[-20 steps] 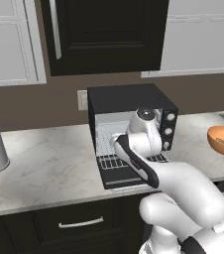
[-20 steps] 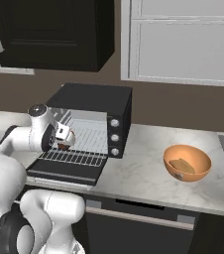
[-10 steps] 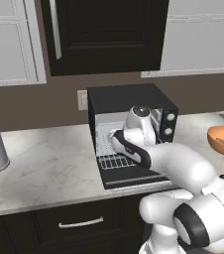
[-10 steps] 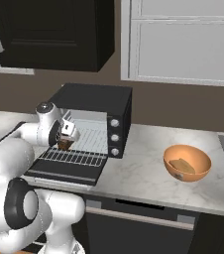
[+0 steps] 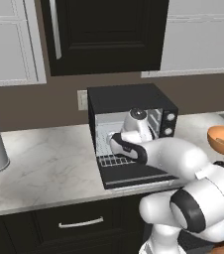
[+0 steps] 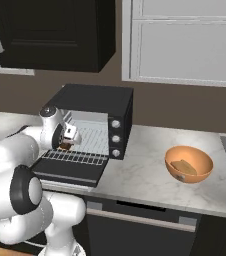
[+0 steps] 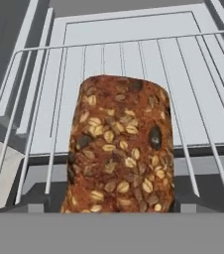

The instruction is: Pick up the heated bread from the toaster oven and place it in the bowl. Then move the bread bowl to the dining counter.

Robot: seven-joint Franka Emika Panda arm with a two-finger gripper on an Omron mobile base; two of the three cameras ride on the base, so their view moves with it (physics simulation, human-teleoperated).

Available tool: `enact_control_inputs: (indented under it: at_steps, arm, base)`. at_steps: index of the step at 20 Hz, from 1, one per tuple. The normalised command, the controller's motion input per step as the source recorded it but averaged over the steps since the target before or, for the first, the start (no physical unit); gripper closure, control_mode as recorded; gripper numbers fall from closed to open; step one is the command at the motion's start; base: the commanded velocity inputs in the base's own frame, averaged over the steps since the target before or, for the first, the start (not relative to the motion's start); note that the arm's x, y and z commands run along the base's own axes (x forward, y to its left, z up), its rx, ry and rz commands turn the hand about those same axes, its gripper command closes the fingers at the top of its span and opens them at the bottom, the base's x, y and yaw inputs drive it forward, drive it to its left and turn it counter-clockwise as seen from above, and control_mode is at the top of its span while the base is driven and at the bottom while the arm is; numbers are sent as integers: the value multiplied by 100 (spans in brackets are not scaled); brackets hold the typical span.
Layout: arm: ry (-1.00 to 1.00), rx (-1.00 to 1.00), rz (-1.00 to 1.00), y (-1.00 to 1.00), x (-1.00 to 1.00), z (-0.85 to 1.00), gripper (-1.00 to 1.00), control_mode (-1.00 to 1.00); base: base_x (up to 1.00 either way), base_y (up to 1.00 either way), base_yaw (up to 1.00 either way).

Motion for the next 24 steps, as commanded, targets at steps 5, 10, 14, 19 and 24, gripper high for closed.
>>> enact_control_inputs:
  at_steps: [5,10,14,19,24]
  arm:
    - [4,0,0,-5,-31,0,100,-100]
    - [-8,8,-6,-37,-100,34,100,-100]
    - [-21,7,-13,-58,-100,73,100,-100]
    - [-17,1,-15,-69,-100,93,100,-100]
    - [-4,4,-18,-85,-100,100,100,-100]
  base:
    - [0,0,0]
    - [0,0,0]
    - [0,0,0]
    - [0,0,0]
    - [0,0,0]
